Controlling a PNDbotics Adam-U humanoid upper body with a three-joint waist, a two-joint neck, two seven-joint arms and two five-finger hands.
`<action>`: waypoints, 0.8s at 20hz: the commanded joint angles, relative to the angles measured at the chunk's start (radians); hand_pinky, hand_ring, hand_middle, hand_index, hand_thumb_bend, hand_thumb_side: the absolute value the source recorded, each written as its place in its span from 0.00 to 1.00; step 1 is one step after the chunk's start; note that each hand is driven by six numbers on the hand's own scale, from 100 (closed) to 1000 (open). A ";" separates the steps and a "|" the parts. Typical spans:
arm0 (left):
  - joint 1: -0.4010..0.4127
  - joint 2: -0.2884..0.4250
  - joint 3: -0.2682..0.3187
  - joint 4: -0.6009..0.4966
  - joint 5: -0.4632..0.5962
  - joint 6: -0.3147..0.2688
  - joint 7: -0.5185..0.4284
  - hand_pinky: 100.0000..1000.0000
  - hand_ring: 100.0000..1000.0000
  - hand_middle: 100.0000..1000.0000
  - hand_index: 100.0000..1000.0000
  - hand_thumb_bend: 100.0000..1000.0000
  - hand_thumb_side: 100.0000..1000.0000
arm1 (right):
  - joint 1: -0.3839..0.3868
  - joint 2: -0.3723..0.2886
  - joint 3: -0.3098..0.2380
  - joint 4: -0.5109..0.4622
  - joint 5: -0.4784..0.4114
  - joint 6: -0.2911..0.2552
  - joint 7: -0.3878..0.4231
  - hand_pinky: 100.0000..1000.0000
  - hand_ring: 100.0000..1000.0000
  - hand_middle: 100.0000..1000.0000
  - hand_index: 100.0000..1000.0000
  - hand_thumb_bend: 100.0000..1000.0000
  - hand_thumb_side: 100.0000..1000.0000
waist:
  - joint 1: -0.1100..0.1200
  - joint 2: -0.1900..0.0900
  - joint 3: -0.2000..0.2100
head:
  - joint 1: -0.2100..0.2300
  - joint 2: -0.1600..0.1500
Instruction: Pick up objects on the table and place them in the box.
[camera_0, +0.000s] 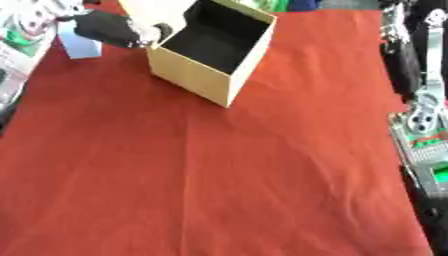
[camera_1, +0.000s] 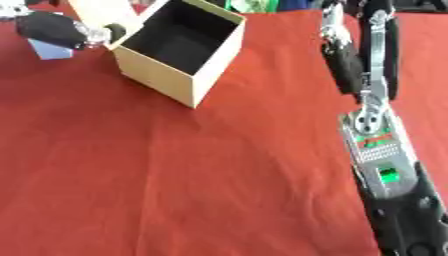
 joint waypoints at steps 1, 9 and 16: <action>-0.039 -0.012 0.023 0.038 0.018 -0.051 0.068 0.60 0.70 0.54 0.38 0.00 0.52 | -0.025 -0.017 0.005 -0.020 -0.011 -0.005 0.009 0.77 0.72 0.67 1.00 0.00 0.81 | 0.007 -0.010 -0.021 | 0.033 -0.031; -0.068 -0.048 0.057 0.193 -0.062 -0.121 0.214 0.60 0.70 0.54 0.38 0.00 0.52 | -0.048 -0.022 0.015 -0.018 -0.025 -0.008 0.020 0.77 0.72 0.67 1.00 0.00 0.82 | 0.015 0.017 -0.068 | 0.070 -0.055; -0.082 -0.060 0.083 0.277 -0.165 -0.126 0.312 0.61 0.72 0.56 0.45 0.00 0.53 | -0.062 -0.022 0.024 -0.018 -0.039 -0.010 0.029 0.77 0.72 0.67 1.00 0.00 0.82 | 0.019 0.034 -0.096 | 0.098 -0.080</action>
